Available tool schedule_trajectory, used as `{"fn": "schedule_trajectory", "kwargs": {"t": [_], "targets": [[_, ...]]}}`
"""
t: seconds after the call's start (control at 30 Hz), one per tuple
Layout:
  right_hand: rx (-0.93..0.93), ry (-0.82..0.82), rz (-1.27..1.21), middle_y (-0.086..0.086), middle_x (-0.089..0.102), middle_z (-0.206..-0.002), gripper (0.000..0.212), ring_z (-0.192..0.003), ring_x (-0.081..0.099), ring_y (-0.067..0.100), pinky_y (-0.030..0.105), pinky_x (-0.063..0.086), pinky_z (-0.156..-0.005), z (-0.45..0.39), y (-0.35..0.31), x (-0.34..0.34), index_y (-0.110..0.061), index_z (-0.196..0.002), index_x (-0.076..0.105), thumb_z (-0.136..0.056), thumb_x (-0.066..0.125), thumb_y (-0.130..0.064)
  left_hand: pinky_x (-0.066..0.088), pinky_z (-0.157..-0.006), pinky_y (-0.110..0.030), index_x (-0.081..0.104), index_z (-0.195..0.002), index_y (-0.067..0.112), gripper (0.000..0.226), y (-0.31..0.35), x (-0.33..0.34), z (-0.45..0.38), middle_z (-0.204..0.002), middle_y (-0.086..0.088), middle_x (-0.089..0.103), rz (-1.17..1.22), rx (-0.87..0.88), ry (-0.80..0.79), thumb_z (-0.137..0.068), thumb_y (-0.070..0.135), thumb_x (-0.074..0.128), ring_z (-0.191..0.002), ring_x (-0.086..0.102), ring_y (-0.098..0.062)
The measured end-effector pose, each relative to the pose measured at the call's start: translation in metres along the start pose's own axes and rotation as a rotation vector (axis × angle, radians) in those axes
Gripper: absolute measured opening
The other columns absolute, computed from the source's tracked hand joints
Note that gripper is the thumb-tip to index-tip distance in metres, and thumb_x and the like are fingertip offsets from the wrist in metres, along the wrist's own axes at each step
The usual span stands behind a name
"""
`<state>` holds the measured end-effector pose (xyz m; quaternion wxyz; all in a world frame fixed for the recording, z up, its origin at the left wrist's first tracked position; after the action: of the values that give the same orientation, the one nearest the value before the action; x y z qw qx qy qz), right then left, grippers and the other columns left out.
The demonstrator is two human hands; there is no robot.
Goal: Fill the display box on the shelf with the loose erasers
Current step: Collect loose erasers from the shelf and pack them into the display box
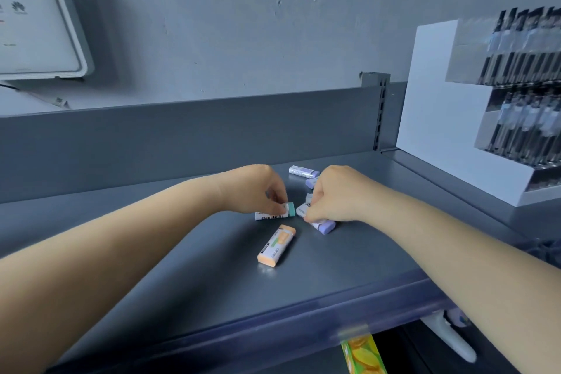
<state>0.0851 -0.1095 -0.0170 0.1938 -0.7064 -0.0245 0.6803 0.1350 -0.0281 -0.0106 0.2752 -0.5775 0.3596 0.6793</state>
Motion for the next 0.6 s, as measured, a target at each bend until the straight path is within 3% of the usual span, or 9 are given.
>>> {"fn": "schedule_trajectory", "kwargs": {"t": [0.1, 0.17, 0.23, 0.27, 0.37, 0.47, 0.6], "targets": [[-0.057, -0.044, 0.007, 0.005, 0.066, -0.079, 0.024, -0.087, 0.057, 0.018, 0.024, 0.029, -0.050, -0.003, -0.006, 0.003, -0.013, -0.046, 0.054, -0.070, 0.056, -0.015, 0.043, -0.068, -0.020, 0.061, -0.092, 0.019, 0.013, -0.001, -0.002, 0.000, -0.076, 0.013, 0.053, 0.065, -0.027, 0.027, -0.081, 0.023, 0.067, -0.081, 0.054, -0.014], [-0.106, -0.063, 0.036, 0.007, 0.063, -0.078, 0.015, -0.075, 0.050, 0.018, 0.024, 0.029, -0.050, -0.004, -0.011, 0.002, -0.004, -0.076, 0.069, -0.074, 0.058, -0.015, 0.043, -0.068, -0.021, 0.059, -0.093, 0.018, 0.015, -0.003, -0.006, 0.004, -0.078, 0.011, 0.053, 0.067, -0.063, 0.061, -0.081, 0.021, 0.067, -0.080, 0.053, -0.014], [-0.130, -0.080, -0.031, 0.009, 0.071, -0.081, 0.024, -0.066, 0.047, 0.015, 0.025, 0.032, -0.053, -0.002, -0.012, -0.001, -0.002, -0.094, 0.069, -0.075, 0.058, -0.013, 0.042, -0.065, -0.019, 0.061, -0.102, 0.018, 0.020, -0.003, -0.012, 0.011, -0.079, 0.012, 0.053, 0.092, -0.103, 0.101, -0.083, 0.021, 0.065, -0.074, 0.052, -0.011], [-0.148, -0.077, -0.088, 0.009, 0.072, -0.079, 0.023, -0.063, 0.046, 0.015, 0.026, 0.033, -0.054, -0.002, -0.012, -0.004, -0.002, -0.093, 0.068, -0.075, 0.057, -0.012, 0.041, -0.063, -0.017, 0.062, -0.104, 0.021, 0.021, -0.004, -0.015, 0.015, -0.078, 0.014, 0.053, 0.104, -0.115, 0.122, -0.084, 0.021, 0.064, -0.070, 0.051, -0.007], [-0.218, -0.055, -0.248, 0.004, 0.062, -0.058, 0.011, -0.052, 0.046, 0.014, 0.026, 0.035, -0.056, 0.002, -0.014, -0.018, -0.009, -0.065, 0.062, -0.074, 0.055, -0.008, 0.039, -0.062, -0.014, 0.065, -0.102, 0.024, 0.018, -0.005, -0.029, 0.030, -0.076, 0.017, 0.054, 0.140, -0.176, 0.205, -0.084, 0.021, 0.063, -0.066, 0.051, 0.000], [-0.294, -0.037, -0.423, 0.007, 0.067, -0.069, 0.010, -0.058, 0.054, 0.016, 0.025, 0.042, -0.063, 0.008, -0.019, -0.030, -0.004, -0.080, 0.065, -0.075, 0.057, -0.007, 0.042, -0.062, -0.019, 0.063, -0.094, 0.021, 0.013, -0.008, -0.043, 0.053, -0.075, 0.017, 0.056, 0.219, -0.272, 0.345, -0.081, 0.021, 0.066, -0.066, 0.053, -0.003], [-0.400, -0.033, -0.587, 0.002, 0.062, -0.070, 0.013, -0.058, 0.051, 0.013, 0.016, 0.041, -0.054, 0.020, -0.034, -0.036, -0.001, -0.086, 0.065, -0.074, 0.062, -0.005, 0.041, -0.061, -0.021, 0.057, -0.080, 0.025, 0.016, -0.010, -0.048, 0.092, -0.074, 0.015, 0.060, 0.281, -0.387, 0.495, -0.077, 0.021, 0.072, -0.066, 0.054, -0.006]]}}
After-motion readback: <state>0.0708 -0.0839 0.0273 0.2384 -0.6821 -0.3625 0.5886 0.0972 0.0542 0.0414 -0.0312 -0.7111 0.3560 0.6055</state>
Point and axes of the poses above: each hand's wrist, its own z-axis away from the middle knuckle, its own x-axis out of the palm, y = z × x, the point moved 10 cm from there along -z, towards the middle knuckle
